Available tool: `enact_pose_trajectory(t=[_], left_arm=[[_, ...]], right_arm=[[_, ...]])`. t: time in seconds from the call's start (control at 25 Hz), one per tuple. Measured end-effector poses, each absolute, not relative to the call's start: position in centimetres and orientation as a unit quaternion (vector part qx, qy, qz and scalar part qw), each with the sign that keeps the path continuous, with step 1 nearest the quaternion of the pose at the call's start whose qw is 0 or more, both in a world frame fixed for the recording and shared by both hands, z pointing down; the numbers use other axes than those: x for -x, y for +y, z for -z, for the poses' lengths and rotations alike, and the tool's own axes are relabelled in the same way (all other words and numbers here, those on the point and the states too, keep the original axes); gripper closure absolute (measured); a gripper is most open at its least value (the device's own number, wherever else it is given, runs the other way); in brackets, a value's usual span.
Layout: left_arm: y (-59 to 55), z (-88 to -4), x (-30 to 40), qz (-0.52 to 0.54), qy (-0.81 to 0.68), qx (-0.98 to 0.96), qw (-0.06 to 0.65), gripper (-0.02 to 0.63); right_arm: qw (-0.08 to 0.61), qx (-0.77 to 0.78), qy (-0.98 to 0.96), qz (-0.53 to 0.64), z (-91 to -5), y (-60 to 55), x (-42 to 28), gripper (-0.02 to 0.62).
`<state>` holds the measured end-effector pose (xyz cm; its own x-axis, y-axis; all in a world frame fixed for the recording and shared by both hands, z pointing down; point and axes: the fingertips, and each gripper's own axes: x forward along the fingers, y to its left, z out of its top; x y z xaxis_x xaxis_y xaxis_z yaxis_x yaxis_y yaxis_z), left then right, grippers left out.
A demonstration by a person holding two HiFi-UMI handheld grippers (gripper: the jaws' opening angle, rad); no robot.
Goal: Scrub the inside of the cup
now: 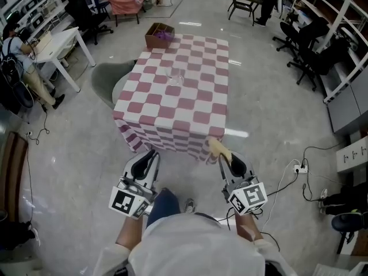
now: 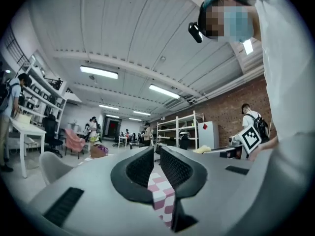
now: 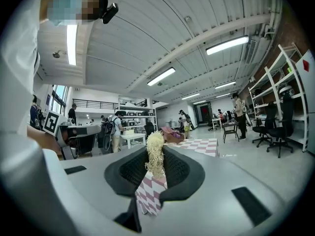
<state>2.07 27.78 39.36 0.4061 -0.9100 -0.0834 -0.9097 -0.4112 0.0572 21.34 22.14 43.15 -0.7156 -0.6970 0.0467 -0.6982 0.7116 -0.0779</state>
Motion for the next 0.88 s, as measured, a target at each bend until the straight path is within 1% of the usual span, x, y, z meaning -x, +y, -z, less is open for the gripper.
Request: enact_pose_trajectory(t=[0.16, 0.32, 0.56, 0.88], left_arm=[[26.2, -39.8, -1.5, 0.053, -0.536, -0.842, 0.024, 0.571], [24.0, -40.7, 0.7, 0.051, -0.543, -0.837, 0.041, 0.571], [19.6, -40.8, 3.7, 0.045, -0.541, -0.839, 0.035, 0.572], [13.8, -40.0, 8.0, 0.039, -0.516, -0.855, 0.027, 0.572]], right_arm=[[0.011, -0.377, -0.925, -0.048, -43.5, 20.5, -20.7, 0.508], [0.01, -0.378, -0.925, -0.047, -43.2, 18.7, -19.0, 0.508], [0.019, -0.392, -0.919, -0.038, -42.4, 15.1, -16.3, 0.508], [0.009, -0.419, -0.907, -0.029, -41.0, 9.9, -12.3, 0.509]])
